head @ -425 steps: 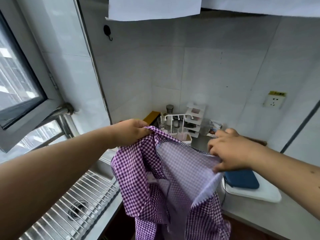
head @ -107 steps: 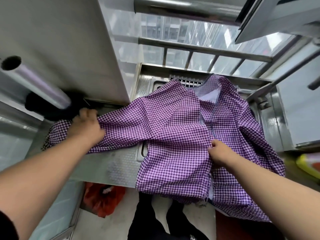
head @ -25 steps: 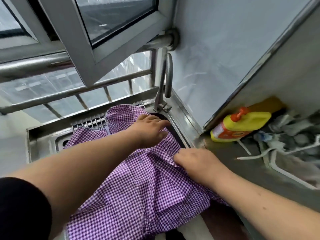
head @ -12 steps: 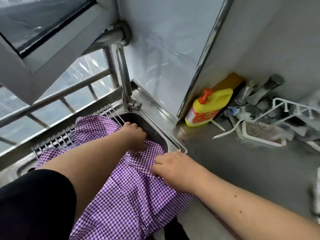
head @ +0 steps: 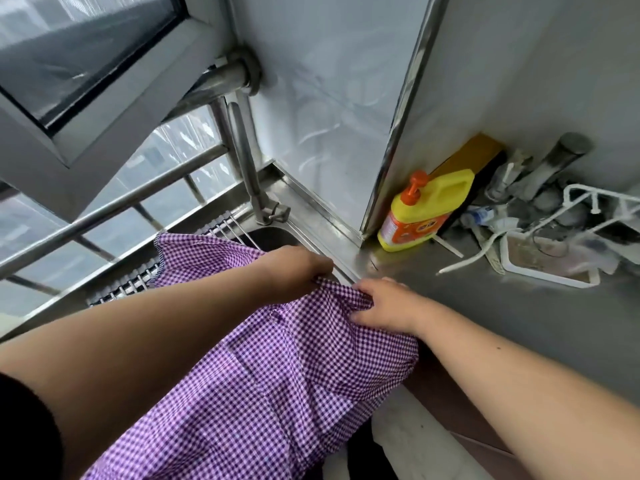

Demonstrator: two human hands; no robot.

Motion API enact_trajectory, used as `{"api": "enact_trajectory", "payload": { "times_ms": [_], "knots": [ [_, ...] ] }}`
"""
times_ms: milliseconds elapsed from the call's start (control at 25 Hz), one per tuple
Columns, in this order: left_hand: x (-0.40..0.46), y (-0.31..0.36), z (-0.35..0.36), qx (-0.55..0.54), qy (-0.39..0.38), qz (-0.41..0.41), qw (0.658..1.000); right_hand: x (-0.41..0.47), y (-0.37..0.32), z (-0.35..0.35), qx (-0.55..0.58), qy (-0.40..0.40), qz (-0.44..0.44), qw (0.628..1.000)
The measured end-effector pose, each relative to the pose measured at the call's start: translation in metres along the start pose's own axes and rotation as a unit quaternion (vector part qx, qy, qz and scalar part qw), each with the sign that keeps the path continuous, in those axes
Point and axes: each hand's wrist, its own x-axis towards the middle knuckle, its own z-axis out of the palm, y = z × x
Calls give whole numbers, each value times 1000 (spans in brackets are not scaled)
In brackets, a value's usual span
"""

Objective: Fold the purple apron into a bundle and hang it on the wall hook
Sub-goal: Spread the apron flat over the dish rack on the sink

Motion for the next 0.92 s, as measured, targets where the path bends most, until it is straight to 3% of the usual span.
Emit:
{"api": "enact_trajectory", "payload": {
  "times_ms": [160,400,480,520,600,680,760,840,920],
  "knots": [
    [5,-14,-3,-35,37,-112,992,-13,26,-9,-44,-100,32,994],
    [19,-29,-3,-50,24,-196,979,-33,82,-57,-59,-71,141,986],
    [27,-25,-1,-25,41,-206,977,-27,102,-87,-90,31,174,980],
    [31,-21,-1,-21,56,-218,974,-22,114,-102,-75,124,195,970],
    [36,-15,-3,-44,97,-251,962,-15,124,-121,42,333,214,918],
    [37,-15,-1,-62,146,-276,948,-8,115,-114,70,416,195,886],
    [28,-18,4,-59,158,-290,942,-3,96,-82,0,382,123,916],
    [11,-26,11,-39,130,-297,945,2,73,-42,-96,281,20,955],
    [-7,-33,21,6,89,-285,954,5,55,-10,-189,170,-58,965]
  ]
}}
